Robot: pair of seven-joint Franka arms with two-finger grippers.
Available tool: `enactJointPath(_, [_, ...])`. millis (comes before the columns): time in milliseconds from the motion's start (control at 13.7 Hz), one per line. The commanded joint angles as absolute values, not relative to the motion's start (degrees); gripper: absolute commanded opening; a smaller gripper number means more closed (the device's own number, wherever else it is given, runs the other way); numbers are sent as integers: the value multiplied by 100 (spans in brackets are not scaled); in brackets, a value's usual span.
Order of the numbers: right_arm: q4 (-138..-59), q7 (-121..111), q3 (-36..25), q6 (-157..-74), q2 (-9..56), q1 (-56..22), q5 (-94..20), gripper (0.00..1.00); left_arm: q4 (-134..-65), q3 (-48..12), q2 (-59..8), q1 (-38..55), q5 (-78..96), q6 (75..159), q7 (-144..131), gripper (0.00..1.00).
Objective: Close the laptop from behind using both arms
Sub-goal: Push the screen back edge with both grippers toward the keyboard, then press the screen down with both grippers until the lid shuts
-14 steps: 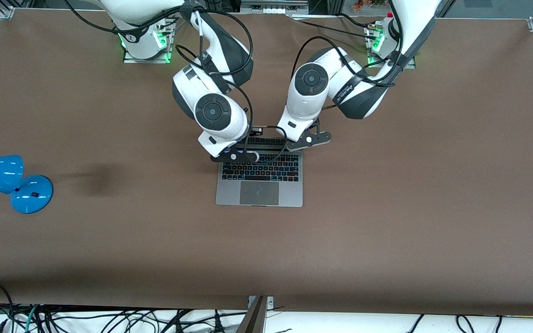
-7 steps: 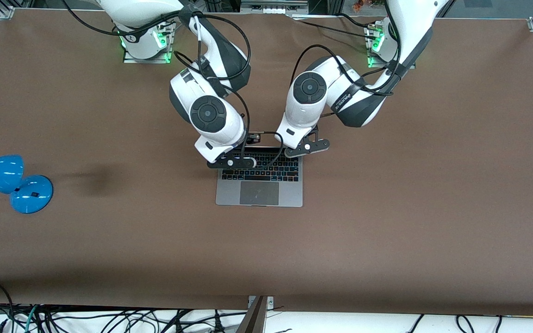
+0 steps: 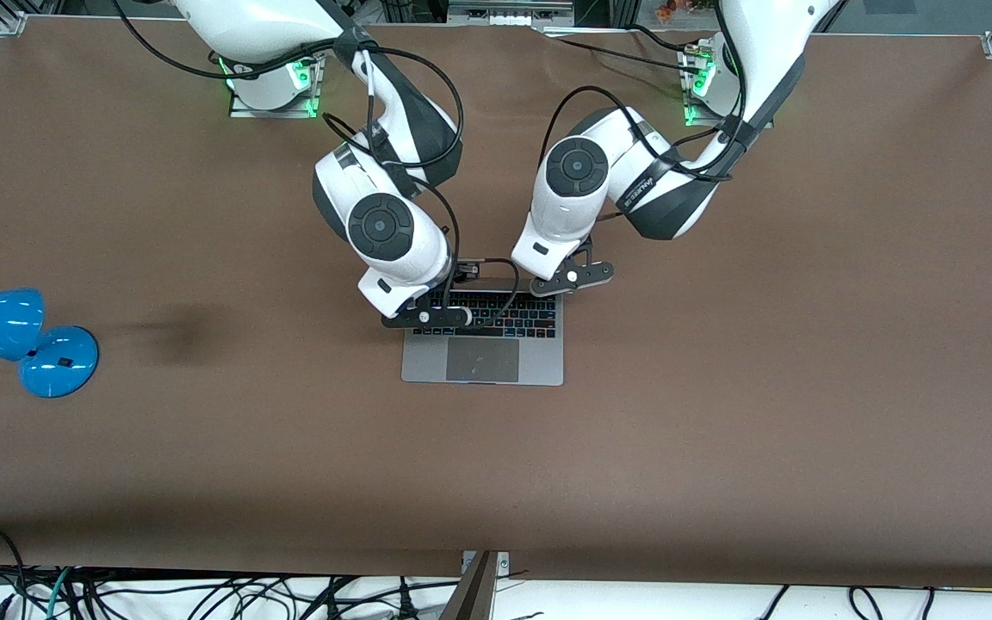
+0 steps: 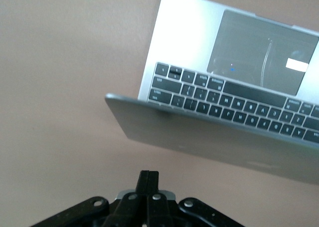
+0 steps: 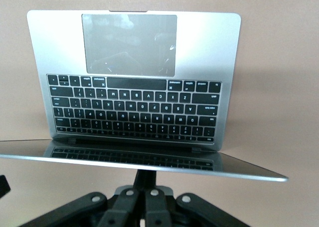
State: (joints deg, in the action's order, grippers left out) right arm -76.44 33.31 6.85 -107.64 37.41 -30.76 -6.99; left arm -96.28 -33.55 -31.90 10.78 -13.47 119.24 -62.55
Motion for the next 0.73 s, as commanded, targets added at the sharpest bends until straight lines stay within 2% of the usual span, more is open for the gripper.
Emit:
enactJointPath(0, [-7664, 3217, 642, -11003, 3788, -3059, -607, 0, -9220, -3331, -3533, 1125, -1617, 11804, -6302, 0])
enactJointPath(658, [-7664, 2751, 457, -11372, 3911, -3059, -615, 0, -8851, -3217, -3981, 1178, -1828, 11751, -6293, 0])
